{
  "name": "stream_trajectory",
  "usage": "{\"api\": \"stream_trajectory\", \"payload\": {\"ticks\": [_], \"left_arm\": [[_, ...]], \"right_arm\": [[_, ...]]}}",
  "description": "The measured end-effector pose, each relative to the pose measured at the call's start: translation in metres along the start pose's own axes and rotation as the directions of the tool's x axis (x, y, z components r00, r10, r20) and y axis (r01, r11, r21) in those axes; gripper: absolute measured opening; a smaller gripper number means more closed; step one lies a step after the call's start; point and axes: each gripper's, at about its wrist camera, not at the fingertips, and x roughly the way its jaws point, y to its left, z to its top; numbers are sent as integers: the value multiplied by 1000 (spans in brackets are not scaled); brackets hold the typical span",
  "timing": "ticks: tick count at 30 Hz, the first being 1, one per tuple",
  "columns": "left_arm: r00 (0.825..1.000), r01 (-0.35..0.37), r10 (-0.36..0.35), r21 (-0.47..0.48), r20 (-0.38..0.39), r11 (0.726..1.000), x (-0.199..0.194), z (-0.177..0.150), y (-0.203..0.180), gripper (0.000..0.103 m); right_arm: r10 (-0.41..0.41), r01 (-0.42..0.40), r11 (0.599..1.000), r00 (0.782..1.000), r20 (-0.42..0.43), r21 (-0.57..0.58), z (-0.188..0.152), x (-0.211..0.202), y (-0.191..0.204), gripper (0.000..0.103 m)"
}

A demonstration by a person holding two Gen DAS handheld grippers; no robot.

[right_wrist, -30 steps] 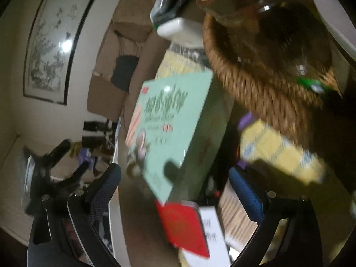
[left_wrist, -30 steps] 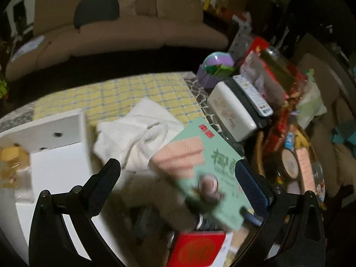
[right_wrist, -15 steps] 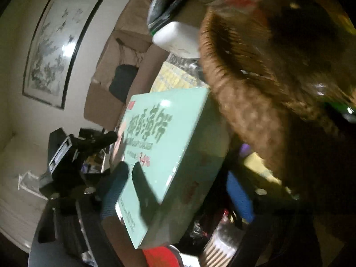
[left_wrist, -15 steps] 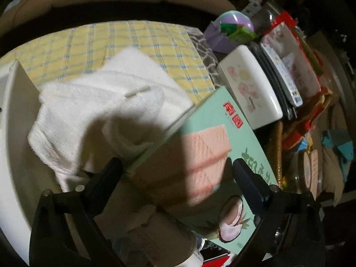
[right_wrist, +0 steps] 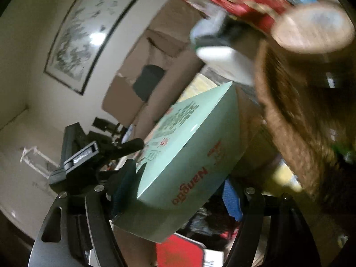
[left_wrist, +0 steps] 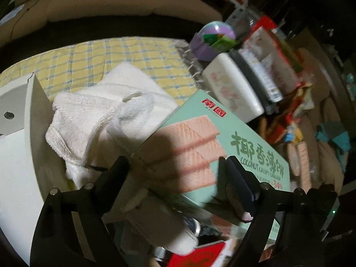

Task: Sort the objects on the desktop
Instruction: 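Grasp the mint-green cracker box with the right gripper and lift it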

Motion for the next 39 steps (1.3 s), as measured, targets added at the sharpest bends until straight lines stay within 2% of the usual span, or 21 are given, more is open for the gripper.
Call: {"api": "stream_trajectory", "payload": {"ticks": [4, 7, 8, 9, 11, 13, 14, 16, 17, 18, 19, 21, 23, 25, 26, 27, 30, 32, 33, 37, 39], "left_arm": [[995, 83, -81, -46, 53, 995, -25, -10, -3, 85], [980, 159, -149, -67, 132, 985, -56, -27, -5, 85], [973, 190, -179, -68, 148, 979, -64, -30, -5, 81], [947, 287, -271, -71, 173, 955, -80, -39, -5, 70], [921, 352, -336, -57, 197, 934, -100, -50, -10, 66], [921, 337, -324, -22, 215, 941, -121, -63, -17, 66], [925, 316, -299, -42, 233, 948, -128, -67, -12, 65], [925, 323, -293, -95, 243, 942, -135, -73, 9, 64], [924, 332, -298, -117, 242, 936, -136, -76, 18, 65], [929, 327, -291, -138, 227, 935, -134, -80, 26, 66], [937, 309, -273, -157, 216, 938, -130, -85, 33, 66], [946, 295, -259, -184, 193, 938, -120, -91, 40, 68], [948, 293, -259, -190, 186, 937, -112, -100, 40, 69], [945, 310, -279, -189, 170, 932, -101, -104, 31, 71], [947, 306, -279, -185, 157, 934, -95, -106, 26, 73], [951, 297, -273, -184, 143, 937, -89, -108, 19, 73], [953, 302, -289, -184, 93, 936, -70, -117, 0, 74], [959, 282, -275, -173, 63, 944, -61, -119, -11, 74], [960, 278, -274, -164, 52, 946, -56, -123, -16, 74], [966, 257, -257, -200, 25, 946, -43, -130, -18, 75], [965, 261, -260, -230, 36, 937, -42, -133, -13, 84]], "right_arm": [[40, -36, 992, 999, 25, -119, 6, -15, 33, 72], [110, -106, 977, 994, 10, -185, 14, -29, 56, 72], [131, -128, 971, 991, 2, -204, 16, -34, 63, 72], [154, -152, 963, 988, -9, -224, 15, -39, 70, 69], [194, -205, 940, 979, -67, -274, 10, -42, 92, 66], [202, -218, 920, 976, -83, -325, -1, -42, 113, 63], [234, -252, 912, 968, -94, -325, -9, -43, 120, 55], [241, -275, 930, 957, -159, -243, -20, -29, 123, 43], [237, -274, 940, 953, -188, -205, -24, -22, 121, 28], [244, -280, 940, 951, -192, -193, -28, -20, 120, 28], [208, -240, 946, 965, -161, -219, -31, -24, 122, 28], [117, -160, 946, 980, -163, -282, -31, -27, 124, 31], [67, -123, 944, 980, -187, -306, -33, -29, 119, 37], [20, -67, 968, 981, -192, -242, -31, -32, 98, 49], [25, -63, 979, 981, -194, -193, -28, -34, 87, 64], [47, -69, 992, 980, -195, -109, -23, -35, 71, 73], [87, -72, 993, 980, -178, 89, -19, -45, 28, 81], [100, -64, 978, 979, -178, 201, -18, -44, 5, 84], [145, -97, 960, 974, -173, 261, -17, -42, -5, 84], [112, -53, 947, 979, -172, 317, -11, -37, -17, 85], [105, -40, 942, 978, -181, 334, -10, -30, -20, 86]]}}
